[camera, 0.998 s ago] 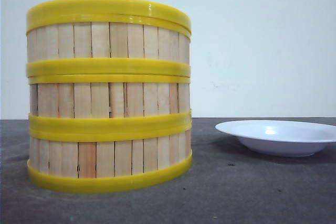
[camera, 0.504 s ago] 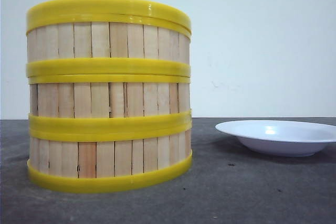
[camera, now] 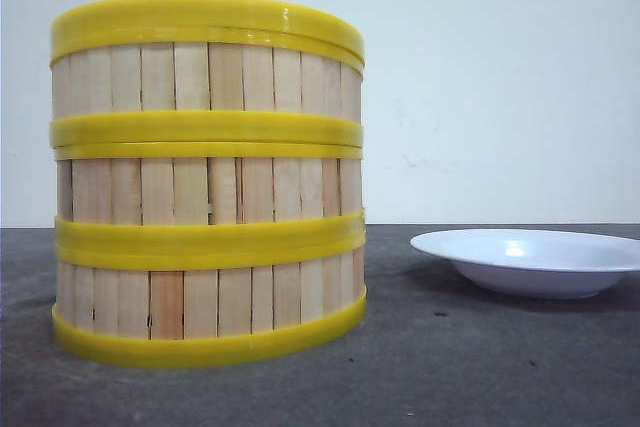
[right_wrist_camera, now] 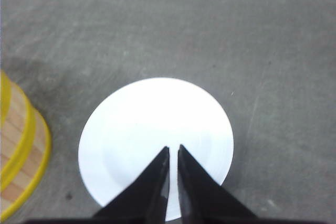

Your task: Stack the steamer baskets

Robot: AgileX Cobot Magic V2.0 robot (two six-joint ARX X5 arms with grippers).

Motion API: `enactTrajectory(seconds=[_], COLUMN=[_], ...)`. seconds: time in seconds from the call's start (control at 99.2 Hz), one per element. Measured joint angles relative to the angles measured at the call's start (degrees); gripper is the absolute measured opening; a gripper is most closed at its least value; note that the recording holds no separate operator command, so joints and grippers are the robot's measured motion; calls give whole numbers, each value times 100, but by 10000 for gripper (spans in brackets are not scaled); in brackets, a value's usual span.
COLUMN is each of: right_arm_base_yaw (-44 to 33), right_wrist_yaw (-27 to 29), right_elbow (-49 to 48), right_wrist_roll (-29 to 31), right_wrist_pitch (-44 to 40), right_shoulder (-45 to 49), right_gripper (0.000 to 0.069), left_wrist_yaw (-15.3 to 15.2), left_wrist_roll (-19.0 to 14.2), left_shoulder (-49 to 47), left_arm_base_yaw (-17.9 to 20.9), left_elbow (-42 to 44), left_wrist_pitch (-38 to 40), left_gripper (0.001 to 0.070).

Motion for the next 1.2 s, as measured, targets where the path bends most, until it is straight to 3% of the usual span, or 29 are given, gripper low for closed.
enactTrajectory(seconds=[0.625,0.837,1.2], right_arm_base_yaw=[-509,-511,-627], right_wrist_yaw=[133,131,291], right_elbow=[-4264,-4605,-4629], right_wrist_roll=[-162,-24,-212], right_wrist_pitch=[2085,2304,2345], right_shoulder=[-3486,-3982,-3980], right_gripper=[20,20,19], left_wrist_yaw=[0,0,0], left_wrist_roll=[-2,-7,-13], left_shoulder=[0,0,0], left_arm_base_yaw=[0,0,-2], left_elbow=[0,0,0], left_wrist_pitch=[0,0,2], left_gripper=[25,25,25])
